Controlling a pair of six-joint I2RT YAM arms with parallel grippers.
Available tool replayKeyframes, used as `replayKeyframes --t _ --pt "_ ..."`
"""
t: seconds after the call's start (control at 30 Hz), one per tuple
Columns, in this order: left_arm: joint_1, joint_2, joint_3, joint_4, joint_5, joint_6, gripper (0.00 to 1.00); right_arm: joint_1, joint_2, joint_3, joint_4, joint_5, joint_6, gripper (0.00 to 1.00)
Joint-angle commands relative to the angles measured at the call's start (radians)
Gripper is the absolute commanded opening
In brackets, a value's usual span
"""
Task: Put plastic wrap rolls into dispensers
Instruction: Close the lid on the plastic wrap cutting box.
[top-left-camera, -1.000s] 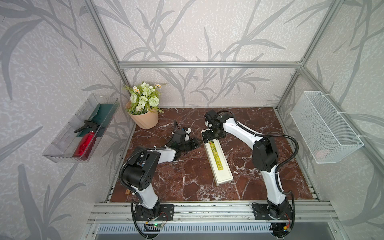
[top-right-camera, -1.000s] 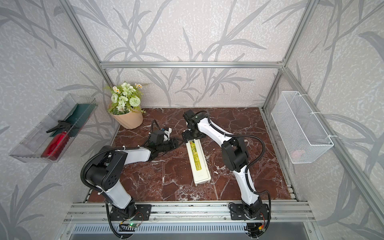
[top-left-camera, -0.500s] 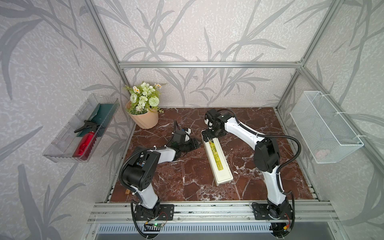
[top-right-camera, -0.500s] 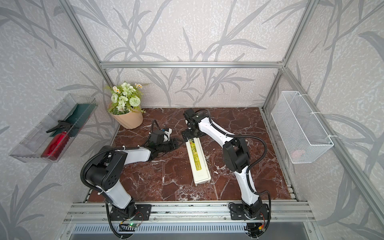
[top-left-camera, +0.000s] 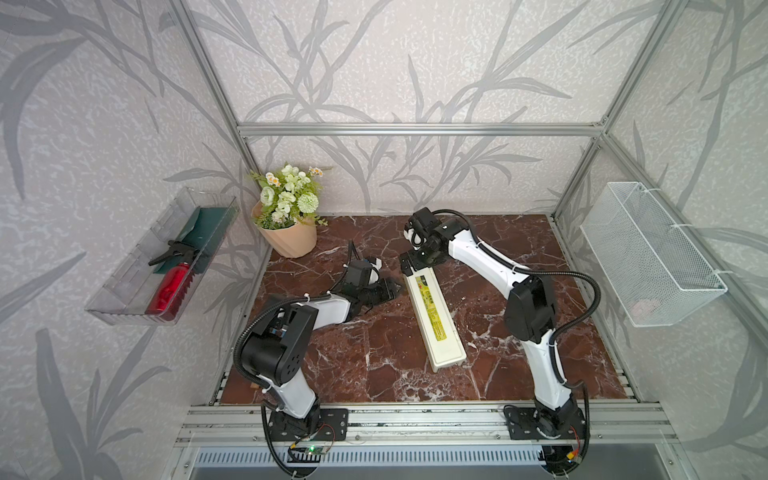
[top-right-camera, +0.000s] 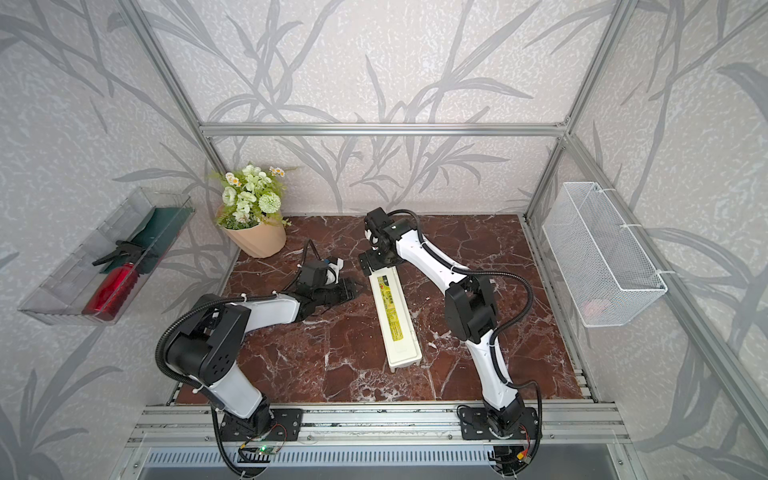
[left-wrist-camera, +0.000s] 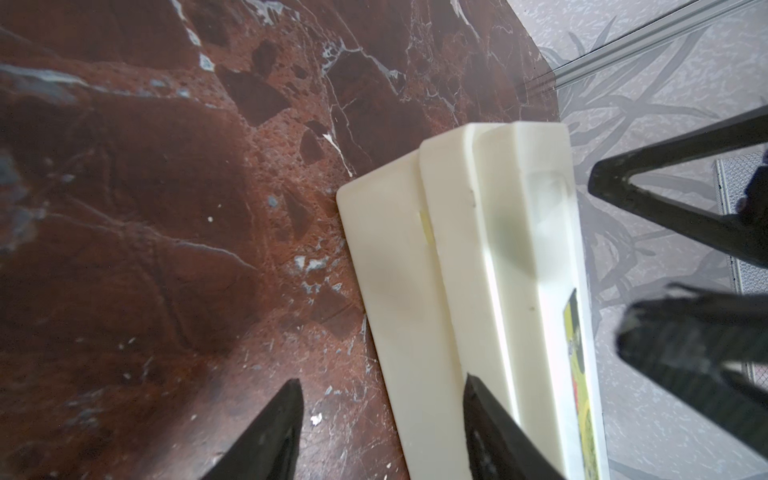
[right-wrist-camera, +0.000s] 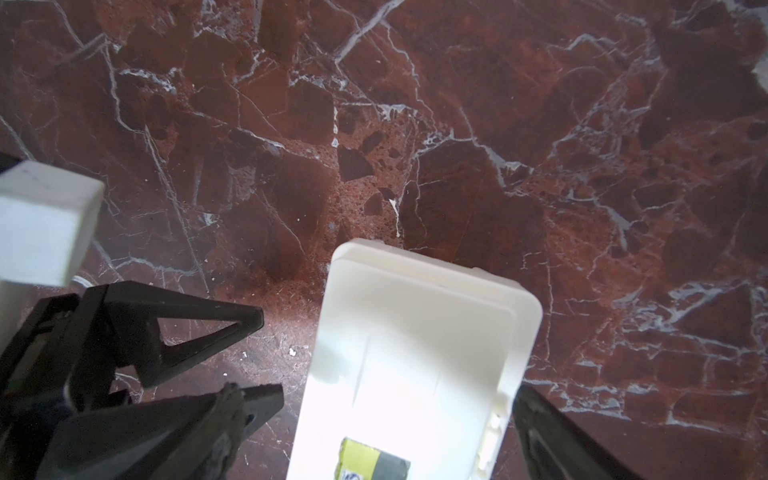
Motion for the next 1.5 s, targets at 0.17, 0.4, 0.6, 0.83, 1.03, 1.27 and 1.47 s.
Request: replayKeyframes --t 0.17,0.4,0.6,0.83,1.03,1.27,1.47 --pt "0.009 -0.040 0.017 -0.023 -0.018 0.032 0.61 -0.005 0.083 0.017 -0.073 0.001 0.001 0.98" --pt "0.011 -0.030 0.020 -0.021 -0.014 0.037 0.61 -0.022 0.066 -0.017 -0.063 -0.050 0.012 0.96" --pt "0.014 -0.004 0.026 0.011 -0.009 0.013 0.60 -0.023 0.052 -0.021 -0.070 -0.012 0.001 0.91" --pt "0.012 0.010 0.029 0.034 -0.008 0.000 0.60 -0.023 0.090 0.012 -0.110 0.024 0.005 0.82" --pt "0.014 0.020 0.037 0.045 -0.002 -0.009 0.60 -0.023 0.043 -0.036 -0.057 -0.010 0.022 0.84" --pt "0.014 -0.013 0.085 -0.036 -0.005 -0.005 0.70 -0.028 -0.083 -0.074 0.022 -0.058 0.025 0.95" --pt "0.014 -0.015 0.162 -0.170 -0.012 0.026 0.79 -0.058 -0.186 -0.137 0.059 -0.070 0.030 0.97"
